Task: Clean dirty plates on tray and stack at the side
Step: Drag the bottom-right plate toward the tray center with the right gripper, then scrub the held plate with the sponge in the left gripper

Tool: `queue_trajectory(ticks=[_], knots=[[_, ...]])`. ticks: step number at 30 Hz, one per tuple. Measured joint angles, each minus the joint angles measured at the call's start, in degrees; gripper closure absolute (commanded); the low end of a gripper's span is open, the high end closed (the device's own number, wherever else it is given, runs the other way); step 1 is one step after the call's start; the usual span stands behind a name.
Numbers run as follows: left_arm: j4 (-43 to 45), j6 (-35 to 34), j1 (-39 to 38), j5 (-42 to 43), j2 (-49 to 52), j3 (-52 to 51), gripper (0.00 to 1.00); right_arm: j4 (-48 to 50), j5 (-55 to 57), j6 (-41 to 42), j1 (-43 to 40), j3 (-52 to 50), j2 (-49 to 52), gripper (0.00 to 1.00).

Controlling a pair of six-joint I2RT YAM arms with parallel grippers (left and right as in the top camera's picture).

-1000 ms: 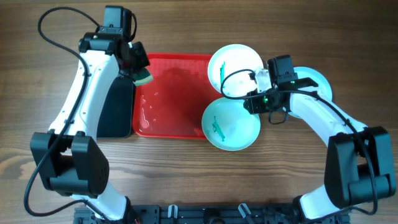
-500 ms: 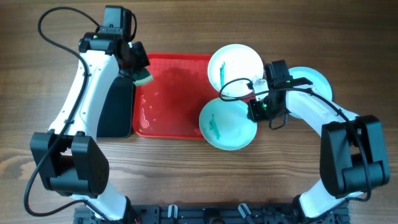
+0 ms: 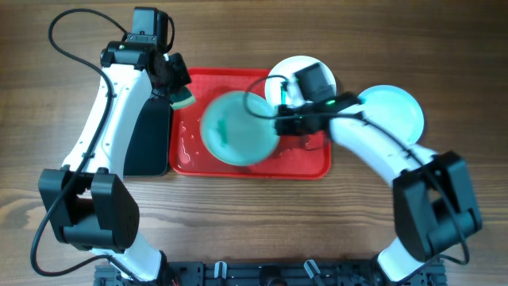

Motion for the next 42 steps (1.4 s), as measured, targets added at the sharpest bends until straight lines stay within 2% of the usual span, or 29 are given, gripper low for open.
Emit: queue_trajectory(ticks=[4, 9, 17, 22, 29, 37, 39, 42], knots=[[-0.68, 0.0, 0.0, 0.02, 0.0, 0.0, 0.96, 2.49, 8.74, 10.01, 7.89, 0.24, 0.7, 0.96], [-0.87, 0.0, 0.0, 0.04, 0.0, 0.0, 0.96, 3.48, 14.08, 15.15, 8.44, 0.24, 4.28, 0.95], [2.93, 1.16, -3.98, 0.55, 0.0, -4.04, 0.96, 3.41, 9.55, 14.19, 7.17, 1.4, 8.07, 0.96], [6.64, 6.16, -6.84, 1.11, 0.39, -11.08, 0.96, 3.5, 2.1, 12.68, 3.65, 1.95, 10.43, 0.96], [15.93, 14.69, -6.86, 2.14, 3.96, -17.33, 0.96, 3.96, 0.57, 11.26, 3.34, 1.95, 10.64, 0.96], [18.6, 16.52, -8.11, 3.69, 8.96, -17.18, 0.96, 4.09, 0.24, 11.02, 3.34, 1.95, 10.69, 0.96], [17.81, 19.26, -8.13, 7.32, 9.35, -16.72, 0.96, 4.07, 0.24, 11.02, 3.32, 1.95, 10.69, 0.96], [14.19, 27.04, -8.61, 20.35, 10.27, -16.59, 0.96, 4.07, 0.24, 10.71, 3.28, 1.95, 10.73, 0.96]])
